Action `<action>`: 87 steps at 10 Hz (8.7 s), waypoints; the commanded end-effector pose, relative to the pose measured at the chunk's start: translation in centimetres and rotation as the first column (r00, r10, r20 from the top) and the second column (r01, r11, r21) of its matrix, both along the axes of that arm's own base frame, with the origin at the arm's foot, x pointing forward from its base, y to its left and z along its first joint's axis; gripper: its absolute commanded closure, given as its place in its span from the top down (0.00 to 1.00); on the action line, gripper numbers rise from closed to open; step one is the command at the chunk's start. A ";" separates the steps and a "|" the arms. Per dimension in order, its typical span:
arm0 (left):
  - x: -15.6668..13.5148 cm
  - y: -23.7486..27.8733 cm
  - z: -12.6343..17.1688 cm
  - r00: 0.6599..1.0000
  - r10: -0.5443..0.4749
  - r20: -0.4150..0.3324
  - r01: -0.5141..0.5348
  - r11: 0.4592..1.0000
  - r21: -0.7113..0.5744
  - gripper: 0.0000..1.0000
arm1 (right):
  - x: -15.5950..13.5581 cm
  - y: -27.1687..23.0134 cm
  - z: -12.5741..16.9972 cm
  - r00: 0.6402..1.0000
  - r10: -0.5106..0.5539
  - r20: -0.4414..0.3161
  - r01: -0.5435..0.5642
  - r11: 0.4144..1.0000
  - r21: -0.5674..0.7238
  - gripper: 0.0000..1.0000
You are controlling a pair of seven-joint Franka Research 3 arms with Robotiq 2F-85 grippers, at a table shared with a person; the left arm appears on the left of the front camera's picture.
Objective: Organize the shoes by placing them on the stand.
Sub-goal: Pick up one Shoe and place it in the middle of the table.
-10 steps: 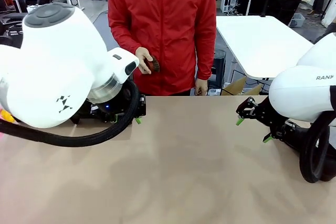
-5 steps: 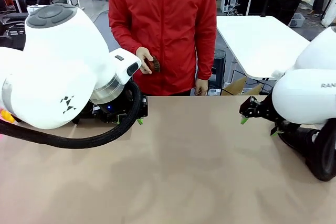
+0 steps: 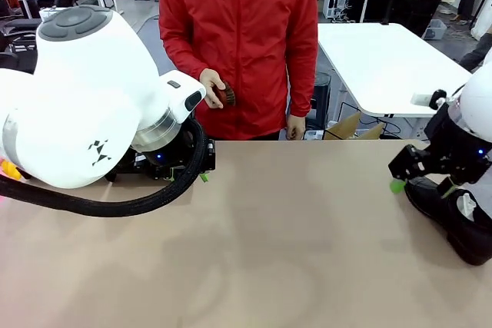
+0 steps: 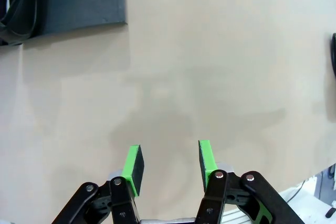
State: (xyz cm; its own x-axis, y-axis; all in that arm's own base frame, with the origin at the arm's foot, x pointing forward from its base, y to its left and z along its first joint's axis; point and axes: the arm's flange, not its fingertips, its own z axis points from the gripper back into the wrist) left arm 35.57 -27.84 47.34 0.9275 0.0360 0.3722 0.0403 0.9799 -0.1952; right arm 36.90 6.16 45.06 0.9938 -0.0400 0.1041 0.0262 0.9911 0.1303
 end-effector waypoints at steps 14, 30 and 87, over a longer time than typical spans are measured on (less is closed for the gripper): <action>0.0 0.0 0.2 1.000 0.003 0.015 -0.003 1.000 0.008 0.57 | 3.7 -7.0 -5.0 0.969 0.172 -0.175 -0.201 0.965 -0.167 1.00; 0.0 0.0 0.2 1.000 0.003 0.015 -0.003 1.000 0.008 0.57 | 6.5 -10.0 -11.0 0.985 0.069 -0.160 -0.095 0.983 -0.159 1.00; 0.0 0.0 0.2 1.000 0.003 0.015 -0.003 1.000 0.008 0.57 | -0.6 28.6 -7.9 0.992 -0.105 -0.067 0.112 0.989 0.099 1.00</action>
